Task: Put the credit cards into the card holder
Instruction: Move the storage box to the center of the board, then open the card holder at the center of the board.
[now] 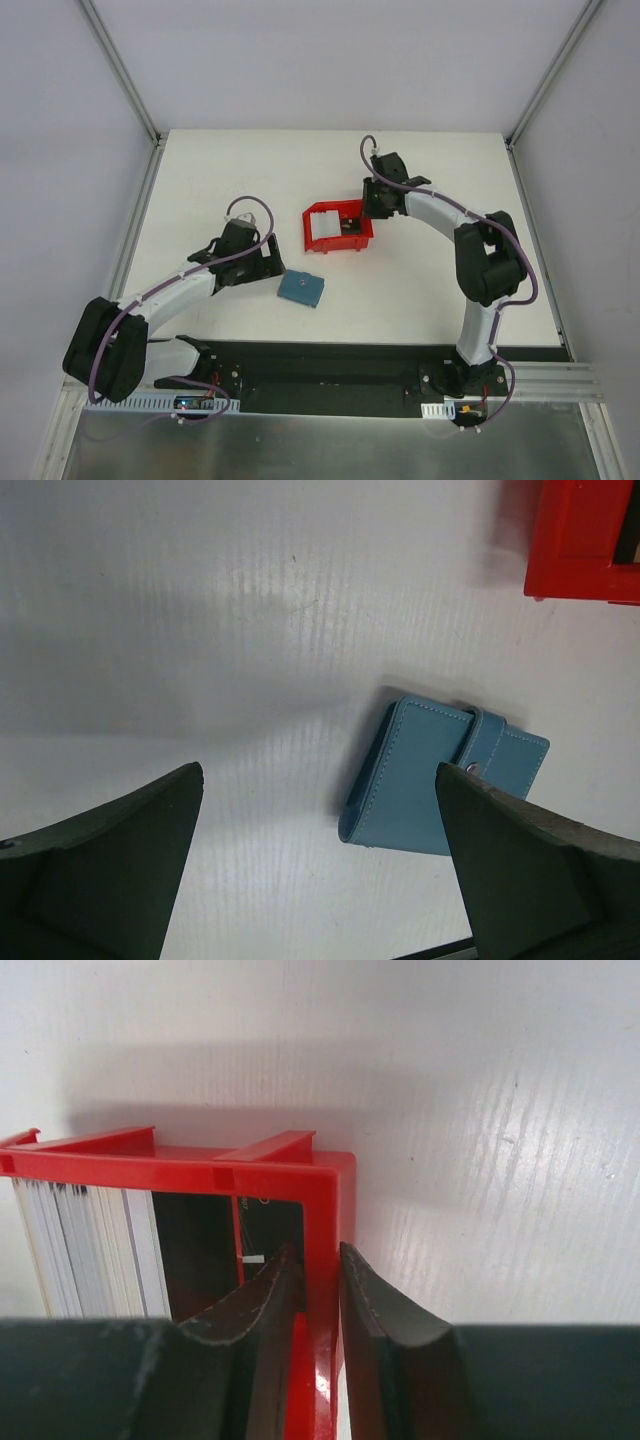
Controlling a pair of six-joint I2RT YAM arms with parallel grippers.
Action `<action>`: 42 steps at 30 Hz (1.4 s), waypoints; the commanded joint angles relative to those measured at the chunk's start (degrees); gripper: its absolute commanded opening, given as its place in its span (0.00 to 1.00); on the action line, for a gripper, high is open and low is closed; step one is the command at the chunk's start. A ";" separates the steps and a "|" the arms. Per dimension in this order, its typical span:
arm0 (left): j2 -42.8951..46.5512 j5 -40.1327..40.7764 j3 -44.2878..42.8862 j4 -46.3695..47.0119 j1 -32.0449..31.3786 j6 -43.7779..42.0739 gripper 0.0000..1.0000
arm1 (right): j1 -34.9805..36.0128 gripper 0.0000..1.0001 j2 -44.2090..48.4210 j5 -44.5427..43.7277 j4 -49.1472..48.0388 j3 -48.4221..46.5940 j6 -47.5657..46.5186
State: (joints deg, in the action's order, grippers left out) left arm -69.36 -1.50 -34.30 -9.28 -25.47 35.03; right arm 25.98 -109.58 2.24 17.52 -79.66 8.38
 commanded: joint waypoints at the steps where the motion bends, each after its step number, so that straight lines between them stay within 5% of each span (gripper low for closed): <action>1: -0.86 -0.78 1.69 3.12 -1.94 0.83 0.99 | -0.75 0.32 -0.20 0.83 -1.70 -3.40 -0.47; 7: -1.13 -3.95 4.06 7.51 -3.27 1.19 0.95 | -3.12 0.53 3.49 7.58 -3.72 -3.66 -3.72; 16: -2.10 -5.36 6.53 10.86 -4.93 1.53 0.85 | -5.94 0.56 19.38 10.49 -2.23 4.67 -7.94; 24: 4.49 -4.83 10.66 10.77 -5.11 6.01 0.96 | 0.37 0.50 34.95 20.96 -6.09 25.85 -5.66; 30: 22.22 -3.35 11.36 4.62 -5.55 6.90 0.99 | 12.94 0.48 48.90 4.82 -8.89 37.45 -2.67; 34: 32.87 8.50 14.26 4.88 -5.73 3.66 0.99 | 13.84 0.61 58.23 -10.88 -14.34 47.90 5.38; 35: 34.11 11.57 14.53 4.80 -5.73 2.52 0.99 | 13.66 0.53 59.82 -17.29 -13.83 49.67 11.42; 36: 35.25 13.17 14.62 4.88 -5.73 1.37 0.99 | 12.70 0.56 61.31 -17.18 -12.61 50.64 13.22; 37: 36.39 14.84 14.53 4.88 -5.73 1.71 0.99 | 11.30 0.72 62.02 -13.18 -12.51 51.00 11.06; 39: 37.63 18.27 13.31 1.48 -5.64 8.26 0.99 | 10.41 0.89 62.30 -9.63 -9.98 49.43 8.86; 42: 38.77 17.77 12.07 -2.76 -5.64 12.86 0.99 | 10.50 0.93 58.10 -3.13 -4.63 43.83 5.50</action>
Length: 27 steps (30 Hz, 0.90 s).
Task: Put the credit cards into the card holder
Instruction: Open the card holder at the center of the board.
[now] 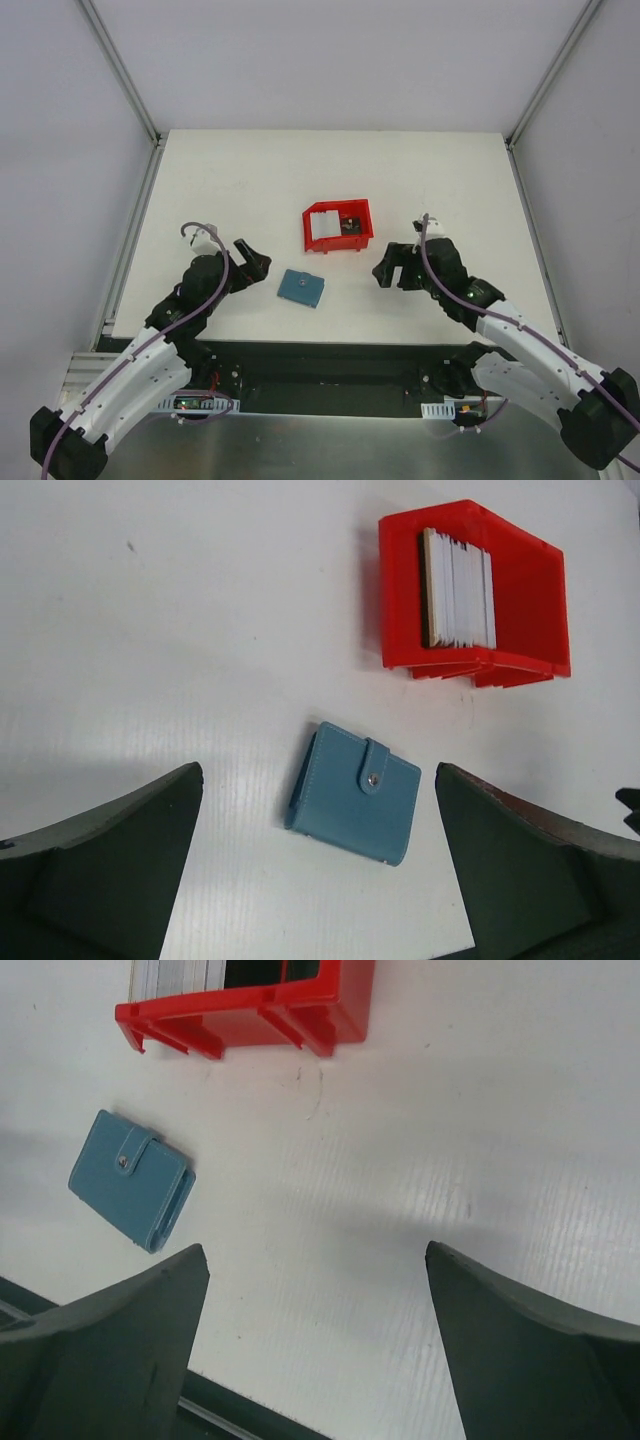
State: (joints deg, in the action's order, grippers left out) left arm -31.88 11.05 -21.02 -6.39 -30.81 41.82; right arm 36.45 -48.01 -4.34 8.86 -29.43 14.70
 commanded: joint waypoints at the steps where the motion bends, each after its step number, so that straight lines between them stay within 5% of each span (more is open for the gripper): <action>1: 1.03 4.08 -1.57 -6.00 -0.31 7.82 0.99 | -0.06 0.90 -5.84 7.11 7.71 -9.74 -0.90; 7: -8.35 -5.93 -3.60 -12.15 -0.39 17.13 0.93 | 0.81 0.70 -22.28 26.03 9.69 -20.65 -0.81; 17: -16.81 -5.77 2.02 -6.80 -6.80 27.77 0.83 | 5.48 0.50 -44.97 28.06 3.01 -29.71 -4.77; 27: -18.39 -7.79 6.87 0.24 -10.15 31.83 0.78 | 8.64 0.51 -53.32 24.21 -2.27 -33.58 -6.08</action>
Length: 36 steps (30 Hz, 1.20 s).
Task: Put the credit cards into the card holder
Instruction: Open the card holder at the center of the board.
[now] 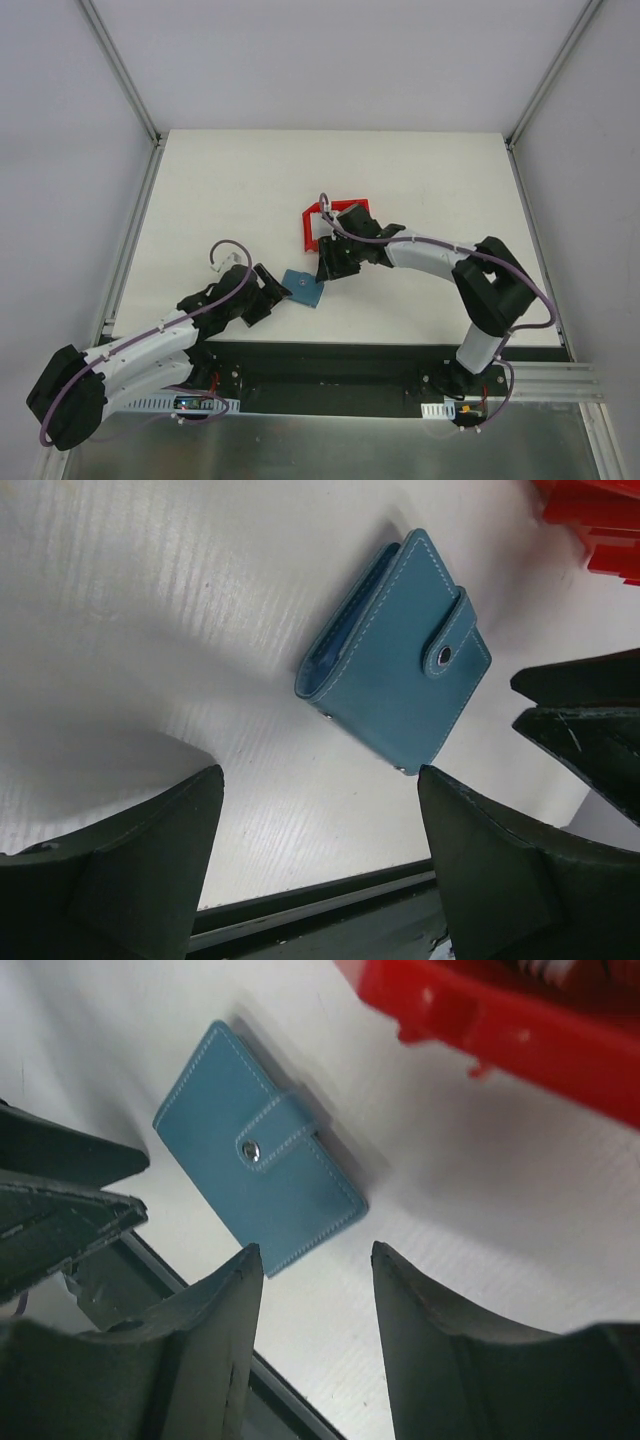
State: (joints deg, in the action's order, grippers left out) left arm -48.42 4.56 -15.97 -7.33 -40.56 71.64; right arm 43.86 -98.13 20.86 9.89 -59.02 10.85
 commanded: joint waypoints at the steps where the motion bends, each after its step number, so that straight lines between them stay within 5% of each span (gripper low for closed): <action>1: -2.20 -1.65 1.73 1.35 -0.40 1.76 0.79 | 1.41 0.51 -3.99 -1.35 -2.78 -4.78 -2.76; 11: -2.20 -3.15 2.96 4.17 -0.49 1.49 0.79 | 3.78 0.51 -6.99 -2.41 -4.35 -3.56 -3.73; 19: -2.82 -2.45 4.36 5.84 -0.40 1.58 0.77 | 8.08 0.26 -2.52 -2.75 -7.07 3.46 -1.28; 30: -1.50 2.47 6.56 9.96 -0.40 -0.79 0.64 | 13.18 0.22 -0.31 -8.82 -13.58 11.30 9.36; 36: -2.20 5.02 6.22 12.78 -0.05 -7.81 0.67 | 13.10 0.24 0.30 -10.23 -12.97 11.12 9.37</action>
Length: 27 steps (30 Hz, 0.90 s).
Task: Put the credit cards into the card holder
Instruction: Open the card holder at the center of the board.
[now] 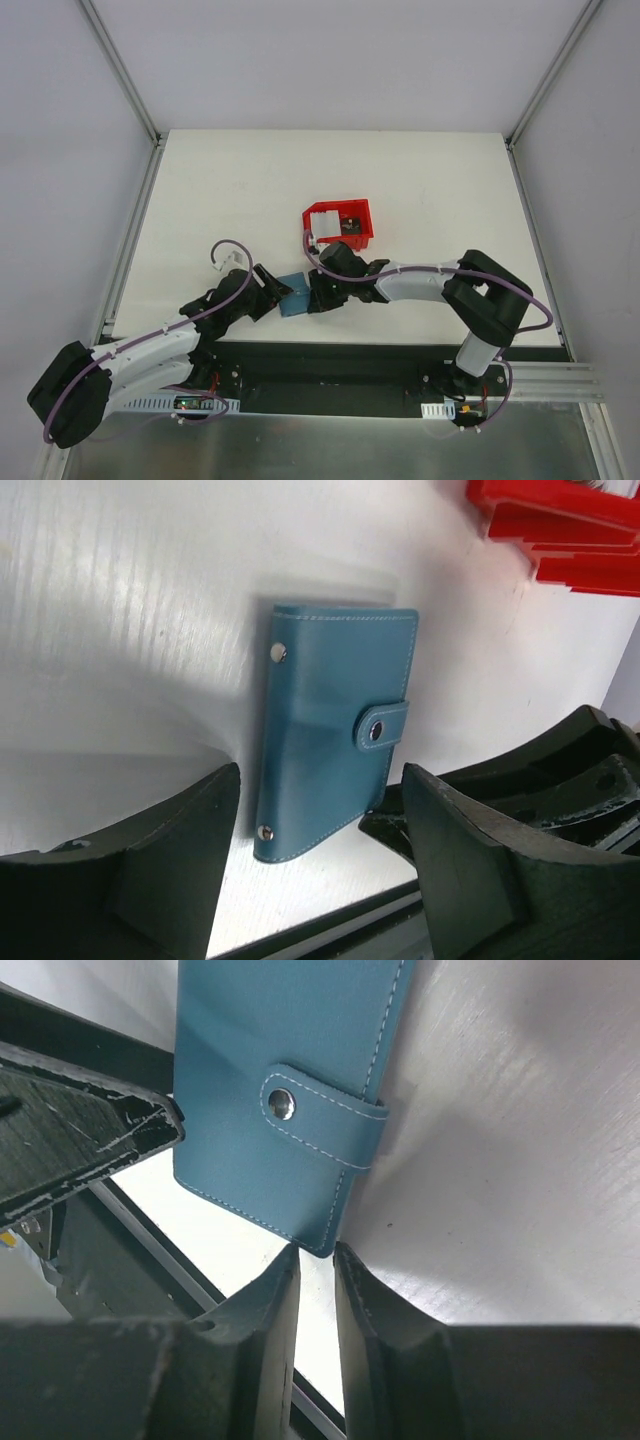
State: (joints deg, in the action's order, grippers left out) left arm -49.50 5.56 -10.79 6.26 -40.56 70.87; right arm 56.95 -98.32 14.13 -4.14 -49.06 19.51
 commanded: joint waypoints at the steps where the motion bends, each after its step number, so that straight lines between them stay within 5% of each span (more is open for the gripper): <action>1: -1.13 3.76 0.68 -1.07 0.39 -8.45 0.68 | -0.43 0.27 1.20 -2.45 0.89 1.16 0.27; 5: -3.32 -3.70 1.56 1.47 5.47 -11.36 0.77 | -1.49 0.40 4.54 -1.83 0.89 0.72 0.71; 10: -7.89 -12.93 3.31 7.96 12.25 -12.95 0.76 | -3.16 0.43 2.88 -1.22 0.63 -2.35 1.76; 18: -17.03 -22.52 4.89 19.91 13.66 -11.90 0.63 | -5.09 0.36 -4.42 2.57 -1.13 -6.40 3.08; 27: -18.71 -24.11 8.32 27.92 13.66 -10.14 0.53 | -5.00 0.27 -6.18 2.22 -0.43 -3.16 5.10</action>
State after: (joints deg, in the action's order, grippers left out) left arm -66.74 -16.25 -5.45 36.95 -26.76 61.69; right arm 51.46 -102.85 15.92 -4.58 -54.04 23.14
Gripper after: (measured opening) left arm 0.544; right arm 0.281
